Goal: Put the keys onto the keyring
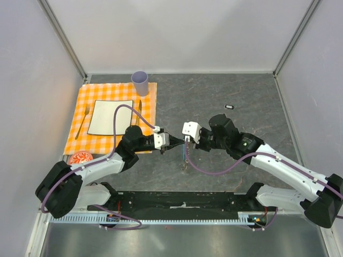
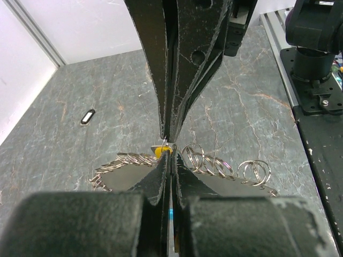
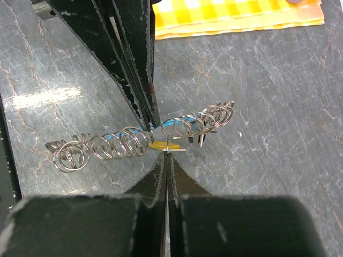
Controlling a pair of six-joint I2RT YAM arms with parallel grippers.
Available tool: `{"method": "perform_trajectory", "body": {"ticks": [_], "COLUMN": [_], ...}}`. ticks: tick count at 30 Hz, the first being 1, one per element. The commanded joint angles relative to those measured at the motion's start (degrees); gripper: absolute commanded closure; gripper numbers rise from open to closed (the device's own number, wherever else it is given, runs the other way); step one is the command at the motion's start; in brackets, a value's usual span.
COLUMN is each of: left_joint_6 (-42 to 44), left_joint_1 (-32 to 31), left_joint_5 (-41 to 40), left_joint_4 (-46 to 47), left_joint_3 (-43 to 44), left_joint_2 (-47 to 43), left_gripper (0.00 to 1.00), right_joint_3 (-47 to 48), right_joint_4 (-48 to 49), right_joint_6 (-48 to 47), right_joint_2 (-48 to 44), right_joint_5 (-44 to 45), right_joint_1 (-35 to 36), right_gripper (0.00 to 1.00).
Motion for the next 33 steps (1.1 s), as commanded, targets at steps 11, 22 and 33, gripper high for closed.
{"method": "perform_trajectory", "body": {"ticks": [11, 22, 33], "left_joint_6": [-0.8, -1.0, -2.1], "left_joint_1": [0.3, 0.3, 0.3], "left_joint_5": [-2.5, -3.5, -1.9], "left_joint_4": [4.9, 6.1, 7.4], "left_joint_3": [-0.5, -1.2, -1.1], "left_joint_2": [-1.5, -2.1, -1.9], "left_gripper": [0.98, 0.98, 0.98], "right_joint_3": [-0.2, 0.1, 0.2], "right_joint_4": [0.2, -0.2, 0.0], "right_joint_6": [0.3, 0.1, -0.1], "right_joint_2": [-1.7, -1.2, -0.8], "right_joint_5": [-3.6, -3.8, -4.5], "right_joint_1": [-0.4, -0.4, -0.4], "right_gripper": [1.0, 1.0, 1.0]}}
